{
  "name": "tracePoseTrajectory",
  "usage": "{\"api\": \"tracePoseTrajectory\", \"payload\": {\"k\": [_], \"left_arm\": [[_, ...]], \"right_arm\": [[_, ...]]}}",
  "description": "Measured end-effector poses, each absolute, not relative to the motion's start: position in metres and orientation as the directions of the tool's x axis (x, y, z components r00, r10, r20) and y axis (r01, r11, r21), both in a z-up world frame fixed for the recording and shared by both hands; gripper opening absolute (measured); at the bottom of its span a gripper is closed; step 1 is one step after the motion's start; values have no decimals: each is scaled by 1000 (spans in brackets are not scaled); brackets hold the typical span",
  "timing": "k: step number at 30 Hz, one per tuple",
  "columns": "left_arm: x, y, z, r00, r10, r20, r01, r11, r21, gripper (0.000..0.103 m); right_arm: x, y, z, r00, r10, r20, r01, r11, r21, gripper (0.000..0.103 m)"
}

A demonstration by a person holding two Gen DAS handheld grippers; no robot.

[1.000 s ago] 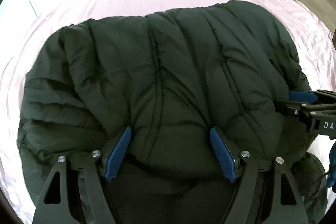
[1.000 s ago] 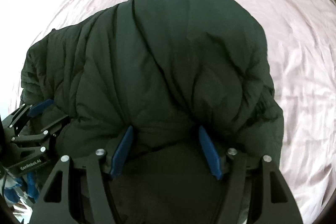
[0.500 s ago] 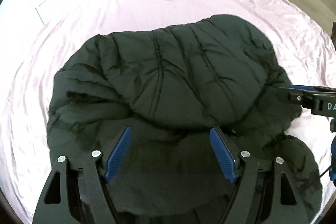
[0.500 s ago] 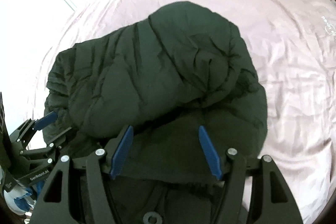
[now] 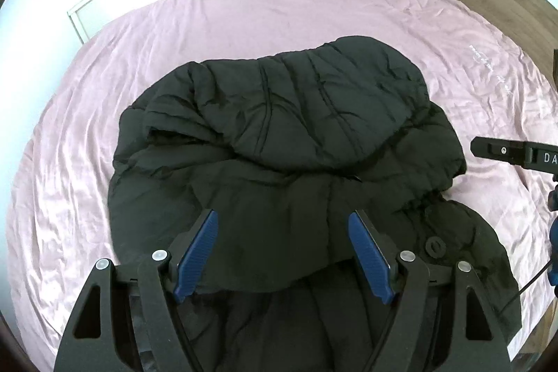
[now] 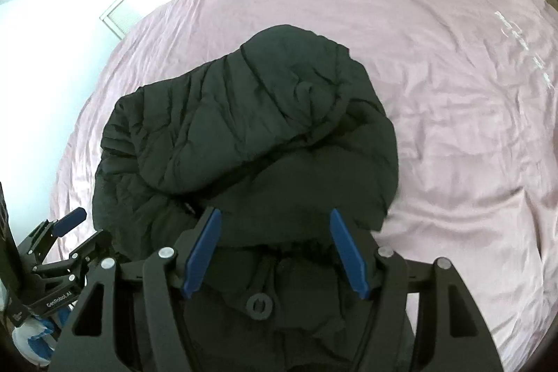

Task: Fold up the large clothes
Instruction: 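Lay the hem onto the hood with both tools and open them, then withdraw both open tools from the folded black coat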

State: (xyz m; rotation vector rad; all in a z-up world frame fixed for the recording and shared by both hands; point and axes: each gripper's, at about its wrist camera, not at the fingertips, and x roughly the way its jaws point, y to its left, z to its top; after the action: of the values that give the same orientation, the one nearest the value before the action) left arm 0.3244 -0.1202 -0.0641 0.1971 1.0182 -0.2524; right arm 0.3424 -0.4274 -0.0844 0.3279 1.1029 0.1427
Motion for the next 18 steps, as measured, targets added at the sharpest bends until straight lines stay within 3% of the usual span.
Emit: {"api": "tracePoseTrajectory", "payload": {"k": [18], "left_arm": [[288,-91,-54,501,-71,-863,242,968,61,80]], "right_arm": [[269,-453,-80,427,252,-868,119,936,330,64]]}}
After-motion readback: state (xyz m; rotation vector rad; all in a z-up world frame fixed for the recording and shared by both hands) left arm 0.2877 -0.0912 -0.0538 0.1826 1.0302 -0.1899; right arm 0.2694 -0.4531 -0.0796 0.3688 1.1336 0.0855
